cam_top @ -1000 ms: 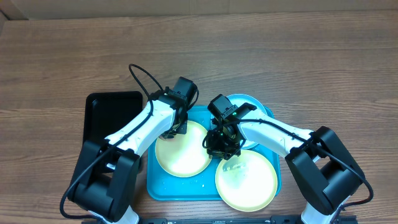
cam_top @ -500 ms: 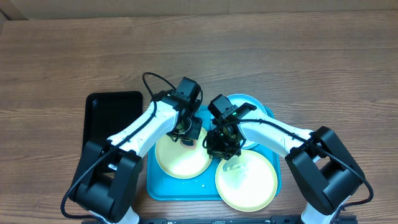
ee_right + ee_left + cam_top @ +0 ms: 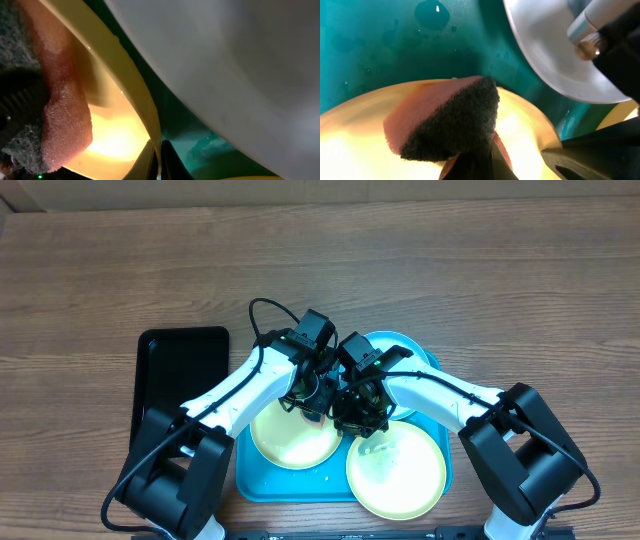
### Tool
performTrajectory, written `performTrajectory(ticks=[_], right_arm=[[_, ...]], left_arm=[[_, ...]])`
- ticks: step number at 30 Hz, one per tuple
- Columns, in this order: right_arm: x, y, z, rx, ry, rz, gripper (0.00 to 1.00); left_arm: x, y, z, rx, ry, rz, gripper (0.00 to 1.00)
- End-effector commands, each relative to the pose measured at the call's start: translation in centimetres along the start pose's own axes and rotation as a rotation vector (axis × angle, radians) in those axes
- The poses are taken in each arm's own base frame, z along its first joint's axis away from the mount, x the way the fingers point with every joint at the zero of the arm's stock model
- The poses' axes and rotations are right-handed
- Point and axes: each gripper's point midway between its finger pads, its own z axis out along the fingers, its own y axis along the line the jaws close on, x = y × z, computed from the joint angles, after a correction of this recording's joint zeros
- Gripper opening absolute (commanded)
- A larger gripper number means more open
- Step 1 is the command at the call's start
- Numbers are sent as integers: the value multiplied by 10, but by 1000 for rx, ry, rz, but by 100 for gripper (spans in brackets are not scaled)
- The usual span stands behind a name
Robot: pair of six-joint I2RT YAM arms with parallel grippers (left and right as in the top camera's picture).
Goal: Clean dirty plates on tray and stack at the side
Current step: 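Scrub the left yellow plate's scribbles with the sponge in the left gripper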
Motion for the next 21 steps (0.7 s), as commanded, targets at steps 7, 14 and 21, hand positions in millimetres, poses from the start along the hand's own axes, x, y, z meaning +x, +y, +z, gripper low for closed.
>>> performTrajectory(ticks=[7, 14, 21], right_arm=[[0, 1, 0, -1, -10, -28, 4], [-1, 2, 0, -3, -13, -29, 4], [-1, 2, 0, -3, -12, -28, 4]], left_arm=[[11, -17, 1, 80, 55, 113, 5], [11, 45, -5, -203, 38, -211, 4], [17, 87, -14, -254, 28, -454, 4]])
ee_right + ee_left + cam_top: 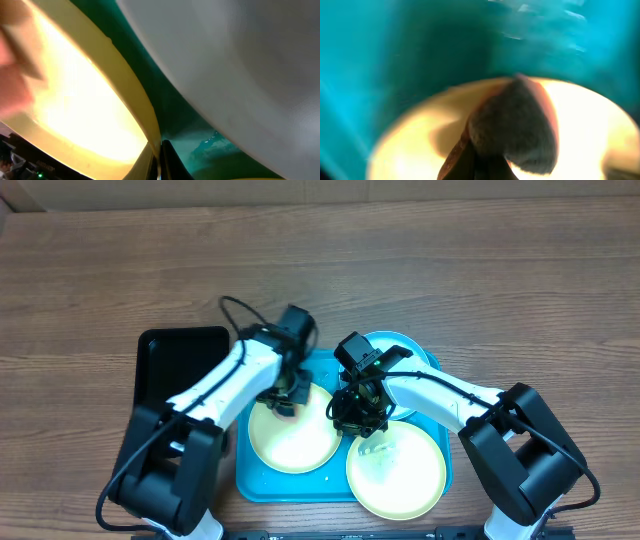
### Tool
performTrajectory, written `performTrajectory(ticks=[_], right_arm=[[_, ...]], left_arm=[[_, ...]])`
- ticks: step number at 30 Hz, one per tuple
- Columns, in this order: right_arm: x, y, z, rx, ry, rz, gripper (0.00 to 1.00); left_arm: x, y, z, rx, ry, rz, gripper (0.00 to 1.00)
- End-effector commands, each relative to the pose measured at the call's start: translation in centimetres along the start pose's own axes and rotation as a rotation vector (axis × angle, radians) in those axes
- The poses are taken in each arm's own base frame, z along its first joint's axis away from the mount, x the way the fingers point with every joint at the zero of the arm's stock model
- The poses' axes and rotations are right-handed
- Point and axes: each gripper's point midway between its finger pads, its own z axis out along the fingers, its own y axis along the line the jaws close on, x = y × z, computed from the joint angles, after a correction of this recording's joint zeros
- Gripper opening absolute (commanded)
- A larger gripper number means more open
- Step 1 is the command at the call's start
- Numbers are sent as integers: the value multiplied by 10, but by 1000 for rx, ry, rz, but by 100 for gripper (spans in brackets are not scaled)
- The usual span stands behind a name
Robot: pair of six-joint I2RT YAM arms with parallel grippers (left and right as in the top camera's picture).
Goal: Clean dirty plates on tray and stack at the side
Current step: 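Scrub the left yellow plate's scribbles with the sponge in the left gripper, then move the sponge back over the black tray with the left gripper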
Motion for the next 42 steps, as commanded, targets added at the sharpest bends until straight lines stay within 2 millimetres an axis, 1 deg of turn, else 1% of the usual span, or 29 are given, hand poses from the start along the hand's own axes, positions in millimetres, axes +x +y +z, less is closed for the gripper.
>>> performTrajectory(ticks=[1, 3, 5, 10, 12, 14, 15, 16, 19, 22, 24, 26, 29, 31, 33, 35, 37, 42], right_arm=[[0, 0, 0, 3, -11, -17, 4], [-1, 0, 0, 3, -12, -15, 4], [-1, 1, 0, 0, -15, -17, 4], [-4, 4, 0, -9, -26, -21, 4], [-4, 4, 0, -9, -26, -21, 4], [-4, 4, 0, -9, -26, -21, 4], [-4, 3, 0, -9, -25, -21, 4], [-4, 3, 0, -9, -24, -20, 4], [-3, 3, 0, -7, -23, -19, 4], [-4, 3, 0, -7, -23, -20, 4], [-4, 3, 0, -8, -24, -20, 4], [-4, 4, 0, -9, -26, -22, 4], [-5, 4, 0, -11, -28, -23, 4], [-5, 4, 0, -12, -29, -25, 4], [-5, 4, 0, -12, -29, -25, 4], [-5, 4, 0, -12, -29, -28, 4], [-5, 4, 0, -12, -29, -31, 4], [-6, 5, -1, -13, -32, -35, 4]], left_arm=[[-4, 24, 1, -60, 3, -141, 4], [0, 27, 1, -62, 23, -129, 4], [4, 21, 1, -28, 44, -62, 4], [15, -27, -3, 221, 83, 164, 4], [19, -43, -7, 306, 88, 232, 4], [20, -48, -8, 335, 87, 246, 4], [19, -46, -8, 325, 84, 236, 4], [16, -42, -7, 307, 81, 213, 4], [7, -21, -5, 222, 65, 94, 4], [-3, -7, -12, 201, 49, 38, 4], [-14, -1, -24, 190, 18, 20, 4], [-26, 9, -42, 144, -30, -4, 4], [-42, 21, -75, 71, -120, -9, 4], [-48, 30, -95, 19, -164, -36, 4], [-47, 48, -110, -73, -191, -107, 4], [-43, 66, -119, -161, -205, -187, 4], [-37, 80, -121, -216, -198, -250, 4], [-23, 105, -119, -229, -139, -368, 4]])
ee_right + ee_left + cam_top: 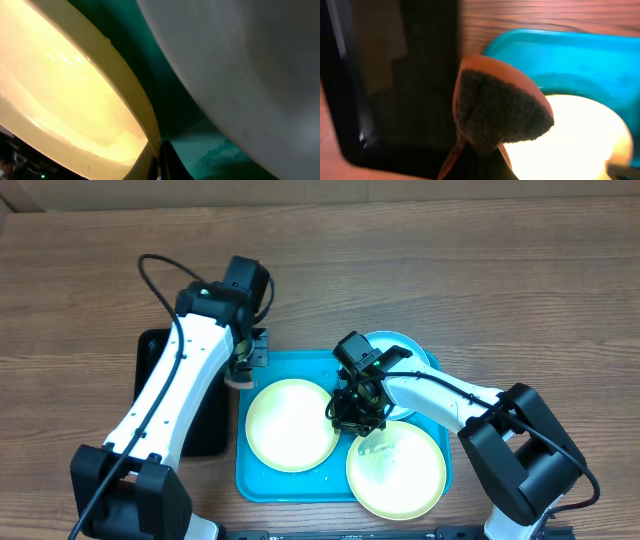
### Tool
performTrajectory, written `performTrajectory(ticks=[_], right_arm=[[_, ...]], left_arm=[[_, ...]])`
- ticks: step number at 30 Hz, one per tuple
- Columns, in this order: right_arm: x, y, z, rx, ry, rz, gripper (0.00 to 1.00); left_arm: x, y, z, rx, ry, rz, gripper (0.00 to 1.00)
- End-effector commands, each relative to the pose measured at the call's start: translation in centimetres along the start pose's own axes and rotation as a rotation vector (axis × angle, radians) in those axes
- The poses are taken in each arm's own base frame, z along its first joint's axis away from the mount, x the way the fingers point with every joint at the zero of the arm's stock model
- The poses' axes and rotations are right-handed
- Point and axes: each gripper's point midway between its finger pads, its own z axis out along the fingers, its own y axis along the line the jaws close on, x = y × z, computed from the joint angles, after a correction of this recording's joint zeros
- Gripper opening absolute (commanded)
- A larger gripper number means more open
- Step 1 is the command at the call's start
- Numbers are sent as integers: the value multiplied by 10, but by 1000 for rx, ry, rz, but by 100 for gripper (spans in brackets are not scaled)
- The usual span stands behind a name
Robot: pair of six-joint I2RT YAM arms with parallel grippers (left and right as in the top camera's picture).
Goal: Clean dirty plates on tray and stack at the side
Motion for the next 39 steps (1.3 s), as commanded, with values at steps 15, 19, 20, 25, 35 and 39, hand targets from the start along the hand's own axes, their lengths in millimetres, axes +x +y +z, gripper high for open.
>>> performTrajectory(ticks=[15, 19, 20, 25, 35, 39], right_arm=[[-5, 6, -4, -5, -26, -46, 4], [-5, 6, -4, -4, -25, -49, 4], [-5, 6, -4, -4, -25, -49, 4], [-5, 5, -4, -3, -24, -49, 4], [-2, 3, -4, 6, -12, -60, 4], [-3, 4, -4, 3, -17, -75, 4]], left_arm=[[13, 72, 73, 29, 93, -323, 4], [24, 76, 88, -6, 106, -322, 4], [24, 77, 89, -13, 104, -322, 4], [22, 84, 90, -48, 85, -322, 4], [20, 88, 90, -71, 76, -321, 45], [19, 87, 90, -65, 70, -322, 56]])
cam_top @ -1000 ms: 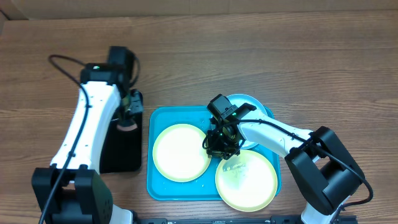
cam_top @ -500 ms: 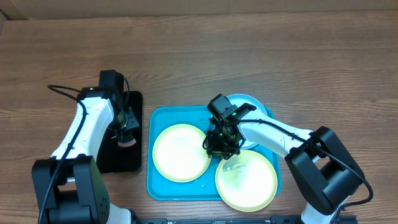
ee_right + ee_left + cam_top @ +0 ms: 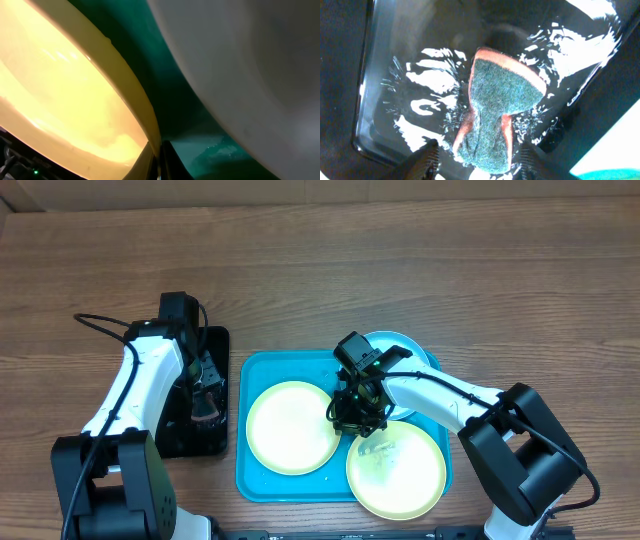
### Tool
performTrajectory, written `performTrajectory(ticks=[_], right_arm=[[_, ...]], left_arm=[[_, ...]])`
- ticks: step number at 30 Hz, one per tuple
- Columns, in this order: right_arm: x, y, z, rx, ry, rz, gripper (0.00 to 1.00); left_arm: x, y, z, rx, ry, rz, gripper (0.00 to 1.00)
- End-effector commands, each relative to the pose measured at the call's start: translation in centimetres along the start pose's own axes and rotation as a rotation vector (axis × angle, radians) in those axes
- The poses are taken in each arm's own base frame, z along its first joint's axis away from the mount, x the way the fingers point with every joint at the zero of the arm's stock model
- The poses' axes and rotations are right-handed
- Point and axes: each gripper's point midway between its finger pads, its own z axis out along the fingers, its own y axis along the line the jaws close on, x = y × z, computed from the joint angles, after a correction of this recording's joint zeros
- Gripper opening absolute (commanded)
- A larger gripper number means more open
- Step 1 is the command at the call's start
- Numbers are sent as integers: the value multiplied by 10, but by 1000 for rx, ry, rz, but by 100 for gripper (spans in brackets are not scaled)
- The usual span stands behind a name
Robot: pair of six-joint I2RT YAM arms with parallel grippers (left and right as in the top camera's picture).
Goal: Clean dirty plates on tray and stack at the side
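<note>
My left gripper hangs open over the black tray. In the left wrist view the orange sponge with a dark scouring face lies in shallow water between the spread fingers, touching neither. My right gripper is shut on the right rim of the left yellow plate in the blue tray. The right wrist view shows that rim pinched between the jaws. A second yellow plate sits at the tray's front right. A light blue plate lies behind it, partly under my right arm.
The black tray holds water that glints under the lamp. It stands just left of the blue tray, with a narrow strip of wooden table between them. The light blue plate's pale underside looms close over the right jaws.
My left gripper was shut on the sponge by the blue tray's far left corner. Now it is over the black tray, open, and the sponge lies in the water. The right gripper has not moved.
The sponge was first pressed on the left yellow plate near my right gripper, then at the plate's far left side. Later it was held off the plate, between the two trays. Now it lies loose in the black tray. The right gripper held the plate rim at every moment.
</note>
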Motion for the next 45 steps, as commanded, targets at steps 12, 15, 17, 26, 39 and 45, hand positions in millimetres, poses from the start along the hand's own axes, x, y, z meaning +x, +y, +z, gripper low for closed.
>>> performTrajectory(ticks=[12, 15, 17, 26, 39, 45], right_arm=[[-35, 41, -46, 10, -140, -207, 4], [-40, 43, -55, 35, -165, -216, 4], [-42, 40, -58, 62, -176, -212, 4], [-57, 5, -94, 348, -273, -216, 4], [-74, -2, -155, 588, -410, -273, 4], [-75, -2, -161, 626, -407, -341, 4]], left_arm=[[-13, 0, -21, -3, -22, -18, 100], [-17, 0, -28, 0, -30, -19, 100], [-19, 0, -32, 2, -33, -20, 100], [-20, 0, -34, 3, -35, -20, 100], [-20, 0, -34, 2, -36, -19, 100], [-20, 0, -33, 3, -36, -19, 100]])
